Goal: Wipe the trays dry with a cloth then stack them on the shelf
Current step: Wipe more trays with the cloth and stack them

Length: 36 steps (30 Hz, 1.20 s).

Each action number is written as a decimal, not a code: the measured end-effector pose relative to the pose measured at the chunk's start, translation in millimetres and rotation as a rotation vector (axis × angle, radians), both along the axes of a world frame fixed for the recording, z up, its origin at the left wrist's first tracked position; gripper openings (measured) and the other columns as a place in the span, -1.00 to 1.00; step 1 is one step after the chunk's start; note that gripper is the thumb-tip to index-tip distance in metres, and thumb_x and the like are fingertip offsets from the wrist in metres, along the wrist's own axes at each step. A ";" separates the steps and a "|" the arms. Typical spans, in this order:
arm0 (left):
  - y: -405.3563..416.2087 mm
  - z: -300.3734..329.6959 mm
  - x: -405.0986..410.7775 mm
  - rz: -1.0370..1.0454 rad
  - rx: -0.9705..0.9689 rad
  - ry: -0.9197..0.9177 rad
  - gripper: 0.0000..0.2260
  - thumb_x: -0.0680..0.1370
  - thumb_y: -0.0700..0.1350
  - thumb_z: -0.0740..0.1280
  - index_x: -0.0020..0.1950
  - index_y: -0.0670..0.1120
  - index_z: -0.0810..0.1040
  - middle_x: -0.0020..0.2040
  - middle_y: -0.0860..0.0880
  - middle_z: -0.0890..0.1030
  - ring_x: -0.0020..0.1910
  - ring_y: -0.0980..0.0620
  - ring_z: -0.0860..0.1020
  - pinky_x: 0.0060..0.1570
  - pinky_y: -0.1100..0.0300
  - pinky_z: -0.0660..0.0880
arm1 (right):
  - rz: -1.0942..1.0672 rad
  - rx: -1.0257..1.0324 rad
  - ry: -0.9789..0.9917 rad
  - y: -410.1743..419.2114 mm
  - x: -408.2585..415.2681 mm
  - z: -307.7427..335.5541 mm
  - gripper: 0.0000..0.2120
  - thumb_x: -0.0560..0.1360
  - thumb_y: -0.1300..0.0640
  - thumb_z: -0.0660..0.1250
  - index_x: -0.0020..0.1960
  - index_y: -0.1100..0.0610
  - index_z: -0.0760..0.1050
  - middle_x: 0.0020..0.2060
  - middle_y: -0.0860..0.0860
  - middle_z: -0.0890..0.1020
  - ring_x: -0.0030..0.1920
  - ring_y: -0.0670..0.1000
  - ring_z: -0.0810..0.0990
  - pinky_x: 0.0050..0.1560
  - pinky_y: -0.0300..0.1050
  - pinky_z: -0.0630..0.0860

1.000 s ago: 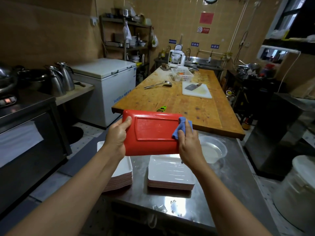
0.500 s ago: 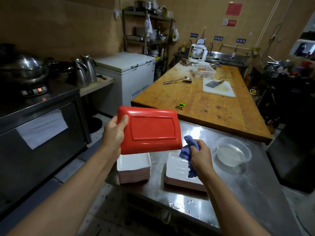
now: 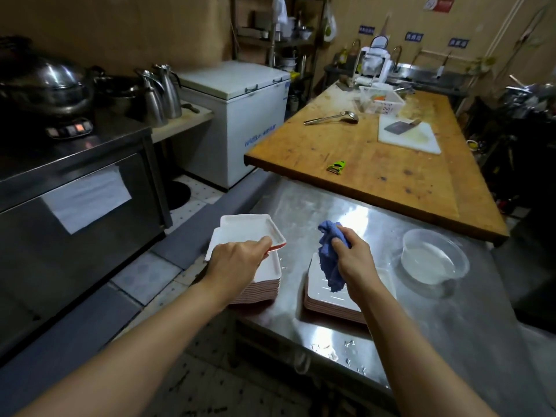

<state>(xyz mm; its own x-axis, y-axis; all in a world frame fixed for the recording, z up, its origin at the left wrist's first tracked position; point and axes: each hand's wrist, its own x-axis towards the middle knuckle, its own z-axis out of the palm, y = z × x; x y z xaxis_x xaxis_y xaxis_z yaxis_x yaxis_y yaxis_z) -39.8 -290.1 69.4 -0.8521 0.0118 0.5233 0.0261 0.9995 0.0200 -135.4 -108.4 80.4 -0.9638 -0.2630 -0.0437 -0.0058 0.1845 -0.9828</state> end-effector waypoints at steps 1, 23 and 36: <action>0.9 -4.4 -0.7 0.004 -0.036 -0.012 -0.80 0.29 -0.18 0.57 -0.24 -0.15 0.57 -0.53 -0.03 0.53 -0.63 -0.08 0.48 -0.65 0.27 0.33 | 0.001 0.007 0.001 -0.3 -0.2 -2.5 -0.72 0.61 0.28 0.08 0.04 0.00 0.50 -0.40 -0.08 0.55 -0.55 -0.13 0.46 -0.57 -0.26 0.41; -4.1 -93.1 -21.5 0.122 0.098 -0.450 -0.78 0.51 -0.09 0.34 0.12 -0.13 0.47 0.09 -0.06 0.55 0.07 -0.09 0.51 -0.21 0.08 0.42 | -0.081 0.000 -0.055 25.2 -22.3 -45.9 -0.71 0.58 0.30 0.12 -0.05 -0.03 0.51 -0.24 -0.01 0.58 -0.31 -0.09 0.51 -0.41 -0.44 0.43; 9.6 -93.0 -49.9 0.185 0.049 -0.435 -0.58 0.56 0.14 0.21 0.26 -0.13 0.46 0.32 -0.09 0.45 0.31 -0.08 0.39 0.11 0.03 0.36 | -0.168 -0.023 -0.093 48.0 -33.7 -65.5 -0.67 0.57 0.29 0.12 -0.15 -0.09 0.50 -0.39 -0.16 0.54 -0.53 -0.23 0.46 -0.58 -0.40 0.36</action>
